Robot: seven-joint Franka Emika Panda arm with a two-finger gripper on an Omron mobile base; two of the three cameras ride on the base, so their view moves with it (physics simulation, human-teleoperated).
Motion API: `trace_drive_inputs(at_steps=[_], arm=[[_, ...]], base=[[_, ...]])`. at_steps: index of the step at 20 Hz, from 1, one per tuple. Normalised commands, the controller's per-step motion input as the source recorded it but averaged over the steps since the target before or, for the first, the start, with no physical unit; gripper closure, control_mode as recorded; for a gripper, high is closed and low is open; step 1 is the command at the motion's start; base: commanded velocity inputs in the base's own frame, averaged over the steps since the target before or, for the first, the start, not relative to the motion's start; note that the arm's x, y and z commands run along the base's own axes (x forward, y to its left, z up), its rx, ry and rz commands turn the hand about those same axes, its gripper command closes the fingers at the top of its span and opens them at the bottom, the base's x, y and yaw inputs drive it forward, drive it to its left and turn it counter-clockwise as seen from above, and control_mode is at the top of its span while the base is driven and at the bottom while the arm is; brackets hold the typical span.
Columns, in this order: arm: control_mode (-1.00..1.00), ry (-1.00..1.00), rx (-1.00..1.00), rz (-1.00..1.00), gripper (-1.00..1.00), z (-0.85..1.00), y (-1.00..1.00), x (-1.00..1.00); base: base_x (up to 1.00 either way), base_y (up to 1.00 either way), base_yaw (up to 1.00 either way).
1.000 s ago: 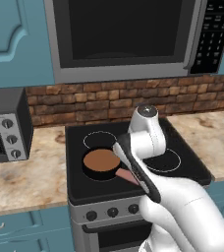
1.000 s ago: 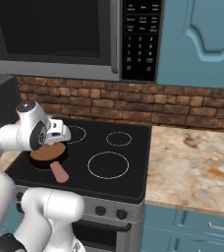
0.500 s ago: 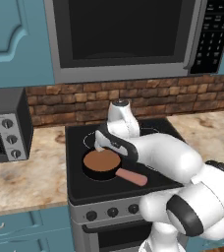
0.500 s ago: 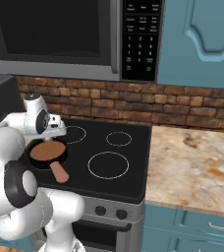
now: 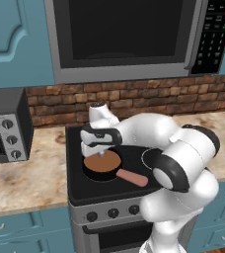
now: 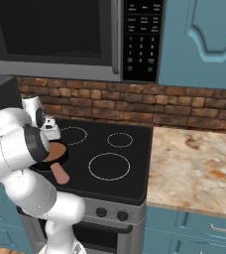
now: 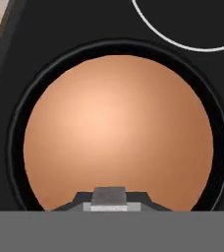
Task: Pick up the sugar cube(s) and place them in the saucepan with hot chocolate.
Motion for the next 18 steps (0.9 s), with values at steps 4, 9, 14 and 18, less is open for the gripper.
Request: trace_drive_inputs(at_steps=[4,9,14,18], arm=[[-1.00,0.12,-0.08,0.00,1.00,-0.45,0.00,0.24],[-1.00,0.12,-0.06,0.00,1.00,-0.30,0.00,0.07],[-1.00,0.02,-0.04,0.00,1.00,-0.17,0.00,0.02],[-1.00,0.02,0.00,0.00,-1.00,0.00,0.00,0.00]], base=[[0.00,0.00,0.00],[0.00,0.00,0.00],[0.00,0.00,0.00],[0.00,0.00,0.00]])
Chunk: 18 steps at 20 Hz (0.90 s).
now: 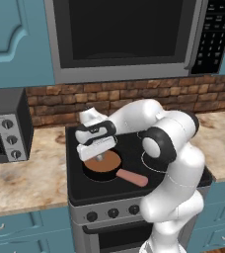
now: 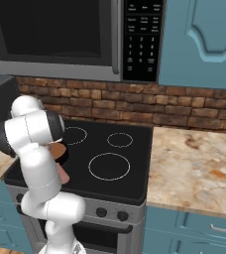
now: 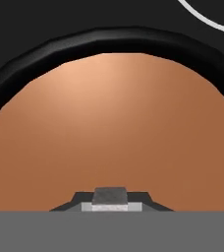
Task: Pick up the sugar cube(s) and place them in the saucepan with hot chocolate.
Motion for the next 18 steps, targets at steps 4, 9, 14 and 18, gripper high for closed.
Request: trace_drive_inputs(at_steps=[4,9,14,18], arm=[[-1.00,0.01,0.00,0.00,-1.00,0.00,0.00,0.00],[-1.00,0.00,0.00,0.00,-1.00,0.00,0.00,0.00],[-1.00,0.00,0.00,-0.01,-1.00,0.00,-0.09,-0.30],[-1.00,-0.01,0.02,-0.06,-1.00,0.11,-0.41,-0.70]], base=[[0.00,0.00,0.00],[0.00,0.00,0.00],[0.00,0.00,0.00],[0.00,0.00,0.00]])
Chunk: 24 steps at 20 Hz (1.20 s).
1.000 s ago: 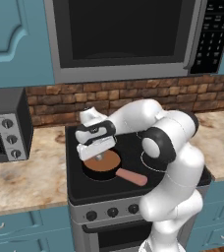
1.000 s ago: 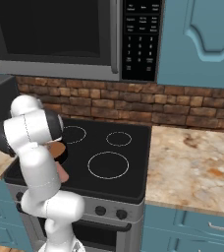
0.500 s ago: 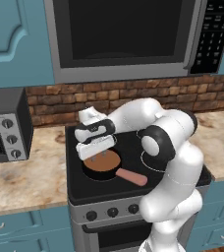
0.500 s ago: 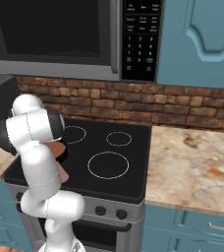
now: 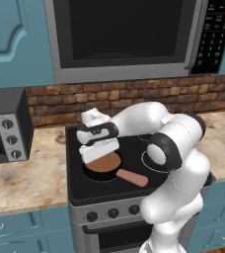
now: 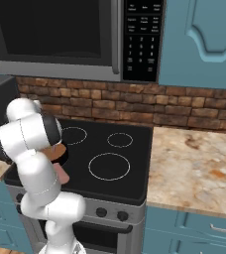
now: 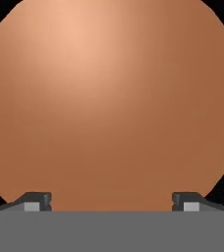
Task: Pick up the sugar cube(s) and place them in the saucepan with hot chocolate.
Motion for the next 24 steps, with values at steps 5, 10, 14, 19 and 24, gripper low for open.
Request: trace_drive_inputs(at_steps=[5,10,14,19,24], arm=[[-1.00,-0.02,0.12,-0.09,-1.00,0.40,-0.65,-0.59],[-1.00,0.00,0.14,-0.10,-1.00,0.51,-0.62,-0.42],[-1.00,0.00,0.05,-0.12,-1.00,0.35,-0.67,-0.31],[-1.00,-0.10,0.09,-0.12,-1.00,0.51,-0.74,-0.26],[-1.00,-0.06,0.16,-0.13,-1.00,0.78,-0.80,-0.22]], base=[[0.00,0.00,0.00],[0.00,0.00,0.00],[0.00,0.00,0.00],[0.00,0.00,0.00],[0.00,0.00,0.00]])
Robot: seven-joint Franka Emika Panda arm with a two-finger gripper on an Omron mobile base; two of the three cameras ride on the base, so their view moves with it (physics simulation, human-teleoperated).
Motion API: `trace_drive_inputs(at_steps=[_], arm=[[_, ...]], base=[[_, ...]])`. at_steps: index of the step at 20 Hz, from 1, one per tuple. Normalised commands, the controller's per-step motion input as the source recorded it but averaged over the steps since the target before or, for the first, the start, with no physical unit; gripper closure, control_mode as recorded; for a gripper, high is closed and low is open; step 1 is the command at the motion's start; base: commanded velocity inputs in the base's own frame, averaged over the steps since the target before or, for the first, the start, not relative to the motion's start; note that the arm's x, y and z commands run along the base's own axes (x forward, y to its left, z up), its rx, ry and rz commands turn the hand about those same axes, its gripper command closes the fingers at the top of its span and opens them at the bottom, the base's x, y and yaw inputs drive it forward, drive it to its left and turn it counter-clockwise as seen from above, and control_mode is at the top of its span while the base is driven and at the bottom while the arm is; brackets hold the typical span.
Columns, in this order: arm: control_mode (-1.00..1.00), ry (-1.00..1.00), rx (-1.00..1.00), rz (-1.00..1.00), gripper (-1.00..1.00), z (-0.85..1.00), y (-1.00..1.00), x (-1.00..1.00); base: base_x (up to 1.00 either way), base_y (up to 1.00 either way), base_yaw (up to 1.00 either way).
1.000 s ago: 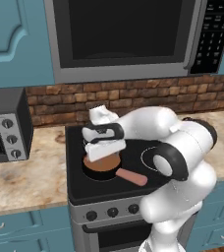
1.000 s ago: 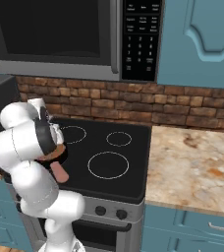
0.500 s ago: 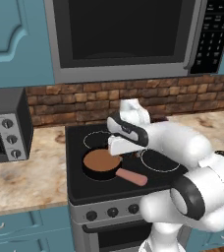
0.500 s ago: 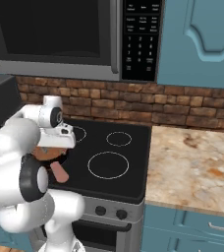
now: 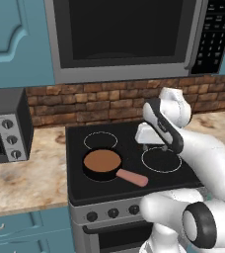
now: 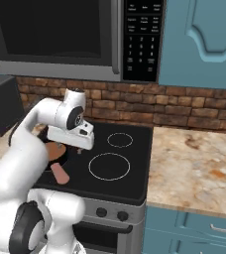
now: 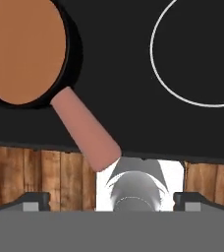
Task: Pick up the sugar cube(s) and place them in the saucepan with hot chocolate.
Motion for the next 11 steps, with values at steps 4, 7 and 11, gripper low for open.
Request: trace_drive_inputs(at_steps=[4,7,11], arm=[[-1.00,-0.02,0.12,-0.12,-1.00,0.16,-0.97,-0.28],[-1.00,-0.01,0.13,-0.08,-1.00,0.00,-0.96,-0.37],[-1.00,-0.06,0.08,-0.09,-1.00,-0.01,-0.91,-0.46]], base=[[0.00,0.00,0.00],[0.00,0.00,0.00],[0.00,0.00,0.00]])
